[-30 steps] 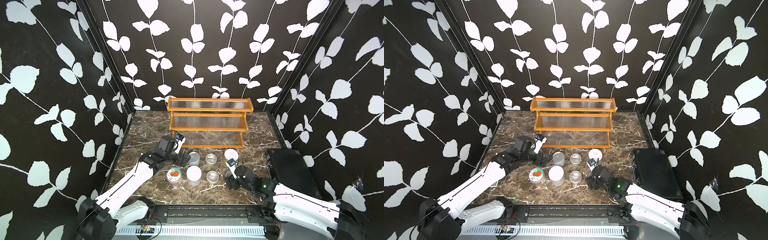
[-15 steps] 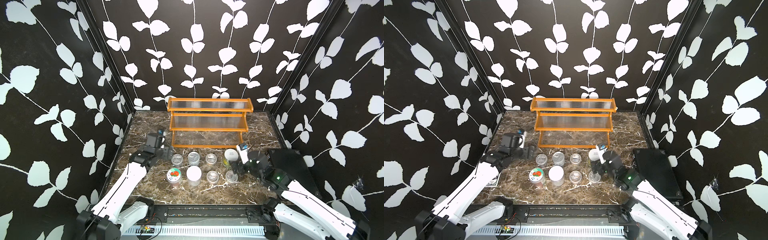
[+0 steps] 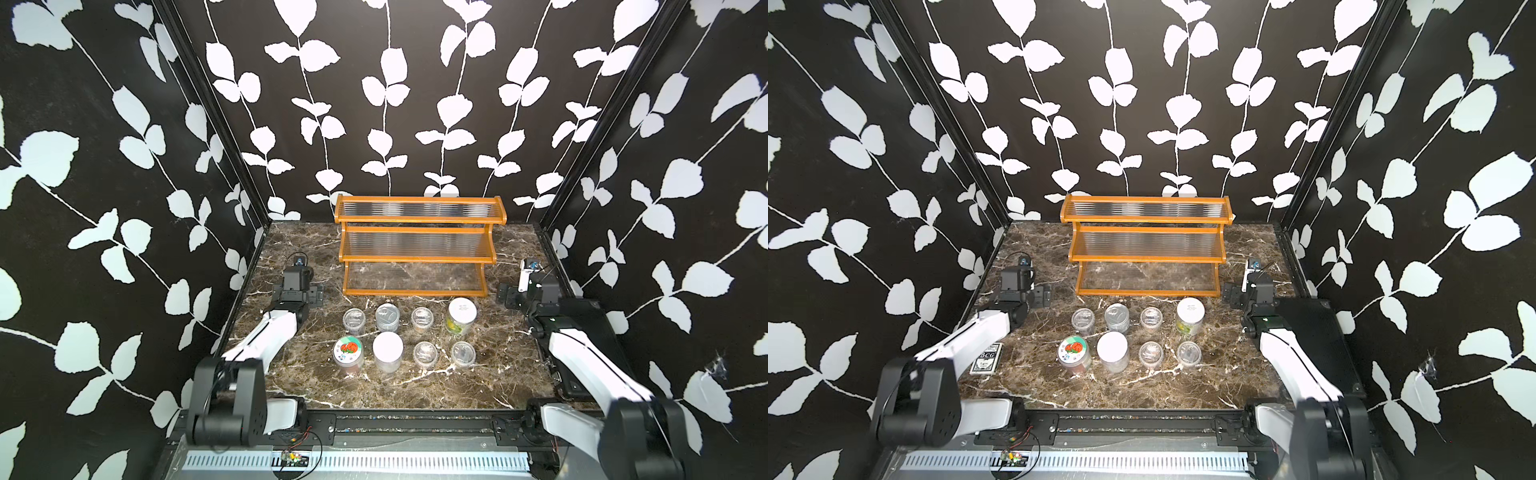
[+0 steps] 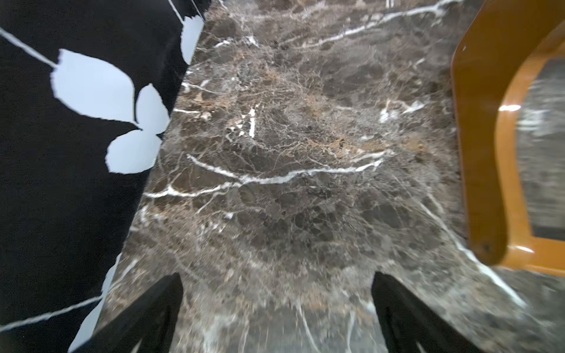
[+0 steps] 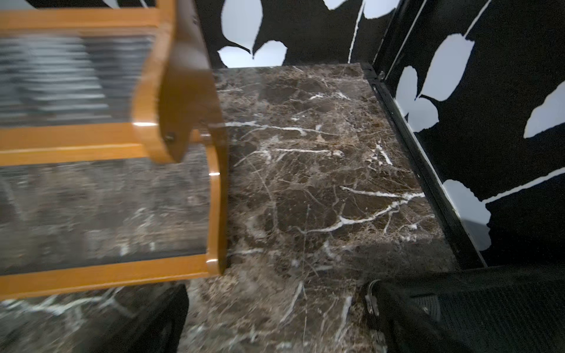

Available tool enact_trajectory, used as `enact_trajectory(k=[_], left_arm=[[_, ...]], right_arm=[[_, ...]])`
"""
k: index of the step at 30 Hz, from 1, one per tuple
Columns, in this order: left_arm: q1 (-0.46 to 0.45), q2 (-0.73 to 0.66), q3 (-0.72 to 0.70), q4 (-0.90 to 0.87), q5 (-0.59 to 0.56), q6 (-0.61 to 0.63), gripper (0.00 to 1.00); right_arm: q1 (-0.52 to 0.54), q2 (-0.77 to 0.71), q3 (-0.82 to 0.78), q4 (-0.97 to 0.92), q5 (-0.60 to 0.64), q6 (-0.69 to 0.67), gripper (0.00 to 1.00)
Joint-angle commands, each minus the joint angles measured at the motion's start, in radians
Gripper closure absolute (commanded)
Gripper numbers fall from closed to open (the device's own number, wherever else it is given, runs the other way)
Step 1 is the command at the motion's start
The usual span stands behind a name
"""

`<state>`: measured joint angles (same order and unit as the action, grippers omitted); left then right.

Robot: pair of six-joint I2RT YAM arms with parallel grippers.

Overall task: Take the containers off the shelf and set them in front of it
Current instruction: Reset both arms

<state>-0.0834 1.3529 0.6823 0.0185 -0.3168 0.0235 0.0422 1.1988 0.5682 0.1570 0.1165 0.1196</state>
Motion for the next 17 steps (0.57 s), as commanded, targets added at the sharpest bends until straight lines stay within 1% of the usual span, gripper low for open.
enact_trajectory(k=[1,2,3,4,5,6,9,10,11,12,17], left_arm=[[0.003,0.028,-0.029,0.254,0.016,0.088,0.01],[0.004,0.041,-0.044,0.303,0.020,0.095,0.01],[0.006,0.053,-0.061,0.354,0.028,0.098,0.01],[0.011,0.067,-0.058,0.345,0.055,0.091,0.01],[0.011,0.079,-0.063,0.365,0.061,0.089,0.01],[0.010,0.089,-0.085,0.405,0.062,0.082,0.01],[0.011,0.116,-0.145,0.534,0.018,0.050,0.01],[0.011,0.116,-0.142,0.533,0.017,0.045,0.01],[0.012,0.110,-0.143,0.523,0.042,0.045,0.01],[0.014,0.109,-0.151,0.552,0.057,0.047,0.01],[0.014,0.115,-0.134,0.539,0.092,0.056,0.01]], right_arm=[[-0.030,0.105,-0.050,0.303,0.002,-0.050,0.00],[-0.030,0.123,-0.040,0.298,-0.009,-0.077,0.00],[-0.030,0.144,-0.053,0.346,0.006,-0.092,0.00],[-0.032,0.155,-0.057,0.373,0.035,-0.083,0.00],[-0.038,0.159,-0.053,0.359,0.039,-0.073,0.00],[-0.042,0.165,-0.070,0.391,0.023,-0.077,0.00],[-0.042,0.188,-0.137,0.507,0.012,-0.077,0.00],[-0.042,0.202,-0.152,0.560,0.010,-0.078,0.00],[-0.042,0.210,-0.158,0.579,0.004,-0.080,0.00],[-0.042,0.213,-0.161,0.585,-0.003,-0.083,0.00],[-0.042,0.205,-0.163,0.584,-0.005,-0.083,0.00]])
